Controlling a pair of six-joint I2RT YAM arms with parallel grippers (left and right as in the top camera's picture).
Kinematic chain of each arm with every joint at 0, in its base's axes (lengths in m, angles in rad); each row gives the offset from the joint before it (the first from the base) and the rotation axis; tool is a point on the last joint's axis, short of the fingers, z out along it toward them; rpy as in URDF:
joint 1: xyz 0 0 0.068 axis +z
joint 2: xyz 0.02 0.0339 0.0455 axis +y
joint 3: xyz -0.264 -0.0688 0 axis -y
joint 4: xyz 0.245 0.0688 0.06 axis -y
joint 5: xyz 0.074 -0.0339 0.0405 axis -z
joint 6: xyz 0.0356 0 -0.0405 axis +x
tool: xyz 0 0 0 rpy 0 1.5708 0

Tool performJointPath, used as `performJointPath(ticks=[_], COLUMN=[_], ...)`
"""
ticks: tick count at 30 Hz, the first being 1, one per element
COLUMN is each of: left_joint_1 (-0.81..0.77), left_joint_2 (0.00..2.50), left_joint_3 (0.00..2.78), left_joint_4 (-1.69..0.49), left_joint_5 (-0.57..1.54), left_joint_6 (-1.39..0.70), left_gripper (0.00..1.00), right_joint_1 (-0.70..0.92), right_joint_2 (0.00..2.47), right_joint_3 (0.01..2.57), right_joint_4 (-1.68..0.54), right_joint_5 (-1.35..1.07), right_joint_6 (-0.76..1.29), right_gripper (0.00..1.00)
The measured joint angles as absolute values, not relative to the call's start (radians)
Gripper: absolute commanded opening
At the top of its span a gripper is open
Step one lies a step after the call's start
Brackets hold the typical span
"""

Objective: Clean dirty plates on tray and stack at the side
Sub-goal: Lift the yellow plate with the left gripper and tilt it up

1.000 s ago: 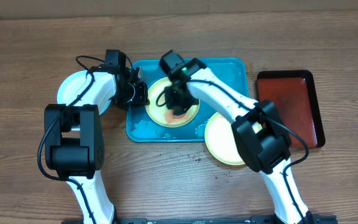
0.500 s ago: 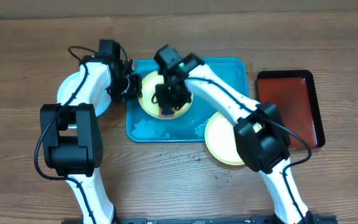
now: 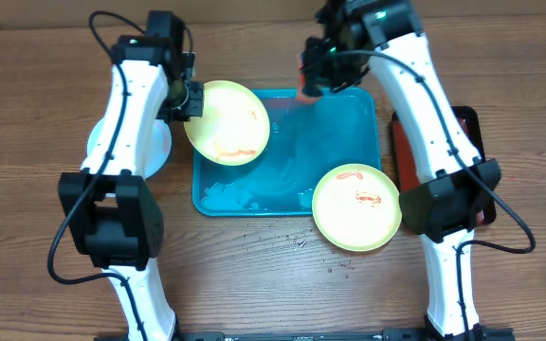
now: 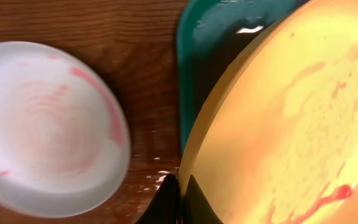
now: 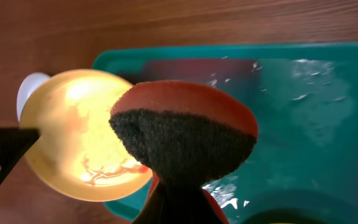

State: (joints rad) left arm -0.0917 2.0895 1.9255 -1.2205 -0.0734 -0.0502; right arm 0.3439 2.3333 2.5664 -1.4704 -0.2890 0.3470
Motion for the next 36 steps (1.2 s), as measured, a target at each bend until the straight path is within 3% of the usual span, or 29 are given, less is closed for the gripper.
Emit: performJointPath(ticks=[8,20,30,36], left_joint_1=[-0.28,-0.5,-0.596,-0.608], left_joint_2=[2.047,2.003,2.003,2.003], left_joint_3=[1.925,1.926,1.926,1.926], left_joint_4=[-1.267,-1.303,-1.274,-1.275], left_joint_5=[-0.484,-1.006,-1.286,-1.35], left_joint_6=[-0.149,-0.283,-0.29,-0.29], left_gripper=[0.04,0.04,0.04,0.04], right_joint_1=[0.242,0.243,0.243,0.243], right_joint_2=[2.333,2.333,2.333,2.333], right_joint_3=[2.57,2.57,2.57,2.57], right_joint_4=[-1.512,-1.531,-1.549,-1.557], right_joint_5=[-0.279,-0.231,-0.211,-0.204], right_joint_6=[0.343,0.34,0.339,0.339], right_gripper=[0.04,0.05,0.05,0.05])
